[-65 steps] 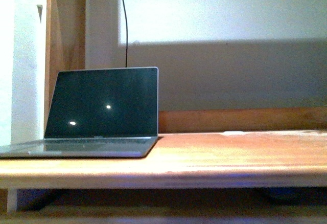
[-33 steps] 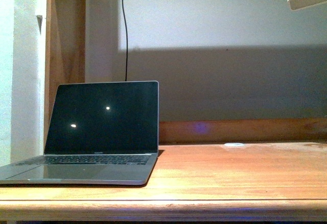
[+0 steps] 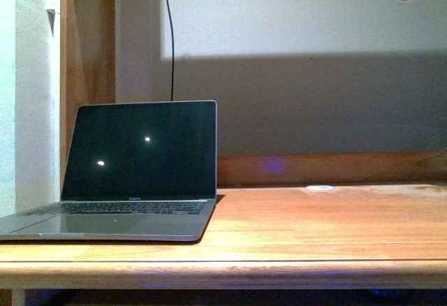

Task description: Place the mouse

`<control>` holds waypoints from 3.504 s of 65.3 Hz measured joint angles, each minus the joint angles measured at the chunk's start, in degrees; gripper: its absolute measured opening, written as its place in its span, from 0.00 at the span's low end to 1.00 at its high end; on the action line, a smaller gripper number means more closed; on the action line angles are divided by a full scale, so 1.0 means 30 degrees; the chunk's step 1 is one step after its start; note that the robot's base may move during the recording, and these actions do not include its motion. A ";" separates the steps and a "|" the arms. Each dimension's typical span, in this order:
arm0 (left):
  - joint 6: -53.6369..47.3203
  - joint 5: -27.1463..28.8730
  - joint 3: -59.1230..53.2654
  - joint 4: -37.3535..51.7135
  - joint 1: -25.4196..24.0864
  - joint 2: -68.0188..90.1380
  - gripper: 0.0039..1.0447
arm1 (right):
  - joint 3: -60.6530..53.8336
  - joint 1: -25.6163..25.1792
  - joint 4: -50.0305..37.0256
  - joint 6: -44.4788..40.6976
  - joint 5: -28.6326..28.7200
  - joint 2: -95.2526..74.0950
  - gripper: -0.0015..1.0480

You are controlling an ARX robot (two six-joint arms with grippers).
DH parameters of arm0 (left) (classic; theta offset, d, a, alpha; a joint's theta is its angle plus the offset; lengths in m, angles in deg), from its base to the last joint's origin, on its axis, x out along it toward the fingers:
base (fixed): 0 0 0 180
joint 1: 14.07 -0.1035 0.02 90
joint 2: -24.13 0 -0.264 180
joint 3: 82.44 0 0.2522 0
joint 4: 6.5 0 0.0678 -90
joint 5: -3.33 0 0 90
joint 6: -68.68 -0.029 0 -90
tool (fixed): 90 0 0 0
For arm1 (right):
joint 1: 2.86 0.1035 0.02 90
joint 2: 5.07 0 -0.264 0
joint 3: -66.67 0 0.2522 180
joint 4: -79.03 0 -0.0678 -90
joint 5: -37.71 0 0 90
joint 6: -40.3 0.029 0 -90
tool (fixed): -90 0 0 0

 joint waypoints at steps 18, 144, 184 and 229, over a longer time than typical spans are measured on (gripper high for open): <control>-0.5960 -0.2091 0.2047 0.7242 -0.0634 0.6717 0.93 | 0.0000 0.0000 0.0000 0.0000 0.0000 0.0000 0.93; 0.9806 0.2565 0.6411 -0.8932 1.0637 0.2441 0.93 | 0.0000 0.0000 0.0000 0.0000 0.0000 0.0000 0.93; 1.8833 0.4830 0.8000 -0.9391 0.9763 0.0270 0.93 | 0.0000 0.0000 0.0000 0.0000 0.0000 0.0000 0.93; 1.9533 1.4251 0.5712 -1.0958 0.7657 -0.9253 0.93 | 0.0000 0.0000 0.0000 0.0000 0.0000 0.0000 0.93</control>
